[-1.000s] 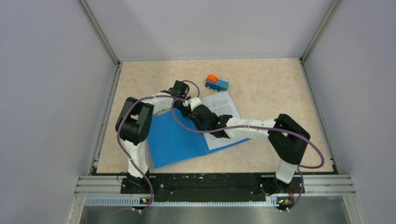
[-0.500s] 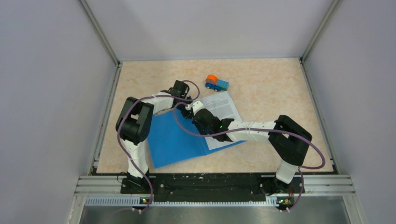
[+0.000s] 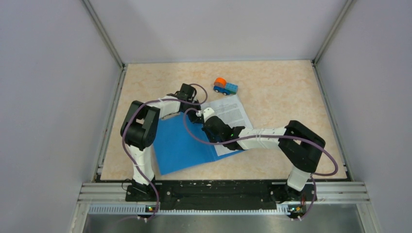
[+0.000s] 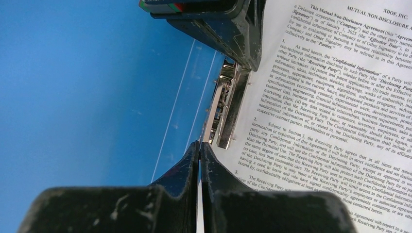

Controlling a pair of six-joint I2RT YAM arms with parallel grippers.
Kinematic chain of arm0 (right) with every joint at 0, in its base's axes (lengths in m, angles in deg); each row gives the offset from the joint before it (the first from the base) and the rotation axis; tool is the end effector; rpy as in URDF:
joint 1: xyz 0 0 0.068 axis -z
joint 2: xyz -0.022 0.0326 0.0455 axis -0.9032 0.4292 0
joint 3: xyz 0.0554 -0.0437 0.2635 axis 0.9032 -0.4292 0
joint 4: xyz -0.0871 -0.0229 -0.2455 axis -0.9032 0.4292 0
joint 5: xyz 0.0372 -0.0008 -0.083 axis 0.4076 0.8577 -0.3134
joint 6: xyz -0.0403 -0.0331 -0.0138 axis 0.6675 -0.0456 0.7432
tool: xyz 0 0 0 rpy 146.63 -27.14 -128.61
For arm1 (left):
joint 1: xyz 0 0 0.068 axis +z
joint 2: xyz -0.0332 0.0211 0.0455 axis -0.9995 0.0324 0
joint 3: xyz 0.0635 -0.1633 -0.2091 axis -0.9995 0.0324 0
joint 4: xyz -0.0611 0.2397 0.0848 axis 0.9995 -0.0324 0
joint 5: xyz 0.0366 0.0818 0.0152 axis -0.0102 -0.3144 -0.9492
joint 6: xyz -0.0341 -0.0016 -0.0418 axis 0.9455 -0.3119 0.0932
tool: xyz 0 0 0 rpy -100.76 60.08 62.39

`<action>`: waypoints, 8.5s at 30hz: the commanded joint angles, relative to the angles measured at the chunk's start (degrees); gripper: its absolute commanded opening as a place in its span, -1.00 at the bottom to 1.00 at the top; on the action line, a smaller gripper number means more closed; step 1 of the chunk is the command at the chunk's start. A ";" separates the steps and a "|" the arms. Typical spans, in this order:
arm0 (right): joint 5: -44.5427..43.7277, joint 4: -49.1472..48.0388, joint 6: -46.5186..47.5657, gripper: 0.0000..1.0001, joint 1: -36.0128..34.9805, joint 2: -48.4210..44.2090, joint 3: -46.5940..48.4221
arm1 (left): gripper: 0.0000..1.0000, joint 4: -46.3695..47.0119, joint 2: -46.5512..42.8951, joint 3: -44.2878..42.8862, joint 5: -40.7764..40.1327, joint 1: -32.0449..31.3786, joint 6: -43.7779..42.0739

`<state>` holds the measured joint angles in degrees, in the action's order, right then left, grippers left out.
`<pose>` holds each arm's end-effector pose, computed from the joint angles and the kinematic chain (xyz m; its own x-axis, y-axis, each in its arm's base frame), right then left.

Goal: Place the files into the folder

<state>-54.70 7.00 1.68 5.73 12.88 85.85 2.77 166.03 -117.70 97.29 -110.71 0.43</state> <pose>0.1954 0.3040 0.1736 -0.5040 -0.4047 -0.7630 -0.6152 0.7883 -0.0117 0.3582 -0.1649 0.1387 -0.9421 -0.3347 -0.0228 -0.2612 0.7745 -0.5762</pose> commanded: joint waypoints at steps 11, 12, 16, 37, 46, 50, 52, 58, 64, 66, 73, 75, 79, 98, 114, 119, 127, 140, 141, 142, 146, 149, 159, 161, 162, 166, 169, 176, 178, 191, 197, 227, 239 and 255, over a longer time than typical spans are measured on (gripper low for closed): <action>0.76 6.19 -2.80 -1.00 -0.71 3.62 -6.41 | -1.00 -0.71 4.31 3.71 -8.69 -0.37 -1.15; 0.85 6.09 -2.93 -1.00 -0.73 3.81 -6.35 | -1.00 -0.65 4.35 3.82 -8.74 -0.37 -1.02; 0.96 6.07 -3.07 -1.00 -0.72 5.10 -6.25 | -1.00 -0.44 4.30 3.92 -8.71 -0.37 -0.90; 9.24 4.78 -1.70 -1.00 -0.66 7.77 -3.70 | -1.00 -0.04 4.79 4.15 -8.60 -0.45 -0.54; 14.33 4.52 -0.33 -1.00 -0.69 9.11 -2.12 | -1.00 0.09 4.70 4.06 -8.62 -0.59 -0.16; 13.37 4.92 -0.77 -1.00 -0.74 8.58 -1.95 | -1.00 0.13 4.79 4.13 -8.60 -0.71 -0.04; 12.45 5.32 -1.16 -1.00 -0.67 7.56 -1.93 | -1.00 0.19 4.68 3.98 -8.60 -0.72 -0.06; 11.42 6.49 -2.53 -1.00 0.22 4.43 -1.08 | -1.00 -0.23 4.34 3.49 -8.60 -0.72 -0.41; 11.14 6.87 -4.69 -1.00 1.66 -0.53 -0.84 | -1.00 -1.27 3.17 2.12 -9.21 -0.72 -1.47; 10.92 7.00 -5.56 -1.00 1.95 -2.02 -0.70 | -1.00 -2.01 2.68 1.28 -9.09 -0.68 -1.85; 6.58 4.60 -10.22 -0.72 3.26 -9.05 -2.50 | -1.00 -3.82 -1.16 -3.52 -8.71 -0.89 -3.30; 5.23 2.60 -12.00 -0.66 3.73 -10.96 -3.61 | -1.00 -3.94 -2.48 -5.20 -8.63 -1.11 -3.44; 1.26 -0.58 -15.26 -0.49 4.38 -13.78 -5.41 | -1.00 -4.69 -4.27 -9.64 -7.82 -2.30 -4.12; -6.34 -2.20 -19.12 0.24 5.27 -14.51 -6.74 | 0.19 -13.85 -19.47 -11.95 -25.01 0.98 -13.16; -6.04 11.13 -18.54 0.46 4.61 8.25 12.51 | 0.96 -14.89 -41.88 6.53 -34.80 21.34 -12.49; -8.41 13.80 -17.15 0.43 2.65 11.42 16.62 | 0.96 -12.33 -43.39 12.19 -33.64 24.31 -11.27; -9.76 17.59 -15.30 0.30 1.00 14.71 21.80 | 0.97 -9.20 -42.56 17.09 -35.07 25.94 -9.82; -4.30 16.77 -17.40 -0.54 2.90 11.06 14.17 | 0.96 -4.53 -37.91 20.83 -31.97 30.06 -8.44; -3.11 15.80 -17.86 -0.59 3.52 10.02 12.60 | 0.96 -4.08 -37.56 21.09 -30.73 30.35 -8.33; -1.82 15.04 -18.25 -0.63 4.11 9.05 11.22 | 0.96 -3.46 -37.32 21.48 -29.29 30.69 -8.03; 2.86 11.99 -19.43 -0.73 6.51 5.64 5.37 | 0.97 -1.62 -37.14 23.65 -24.82 32.56 -4.90; 5.41 10.18 -20.12 -0.74 8.15 4.14 2.47 | 0.96 -0.64 -37.31 25.67 -21.22 34.65 -2.37; 11.16 4.96 -21.81 -0.77 10.89 2.38 -2.93 | 0.66 0.02 -35.15 33.43 -11.42 39.78 4.77; 11.64 4.60 -22.01 -0.76 11.01 2.53 -3.16 | 0.49 1.91 -35.72 35.25 -9.13 39.07 6.08; 11.87 4.34 -22.19 -0.76 10.98 2.67 -3.12 | 0.42 2.51 -36.30 35.80 -8.42 38.19 6.54; 14.86 2.61 -23.13 -0.76 10.96 3.57 -2.30 | 0.21 1.79 -39.42 34.68 -7.72 33.17 7.80; 18.88 -0.30 -24.42 -0.76 10.90 4.94 -1.14 | 0.11 0.05 -42.06 31.94 -7.42 30.65 7.65; 24.17 -2.25 -26.93 -0.72 8.03 9.78 7.06 | -0.11 -3.41 -44.90 23.75 -6.77 26.62 5.18; 24.88 -2.00 -27.66 -0.56 7.18 10.61 9.05 | -0.13 -3.98 -44.56 21.85 -6.80 25.72 4.11; 23.71 -0.99 -27.34 0.06 11.31 -3.72 3.86 | -0.18 -4.28 -39.84 14.69 -4.96 19.68 -1.08; 20.13 1.71 -24.53 0.15 19.63 -14.35 -4.38 | -0.19 -3.40 -37.58 11.59 -6.30 12.41 0.29; 12.54 4.07 -25.20 0.29 34.63 -38.39 -28.66 | -0.20 3.21 -11.69 12.09 -13.17 -8.94 -0.96; 12.00 -4.66 -32.40 0.26 21.48 -31.88 -32.19 | -0.20 -4.15 -17.53 19.81 -23.87 -5.65 -10.21; 3.72 5.30 -29.00 0.32 13.91 -29.22 -20.44 | 0.04 -8.79 -30.70 10.07 -19.25 -4.46 -13.65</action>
<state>-46.79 6.35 -30.85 19.81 -12.40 58.79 -4.46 141.03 -101.59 77.86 -115.49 -10.56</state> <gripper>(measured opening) 0.648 0.478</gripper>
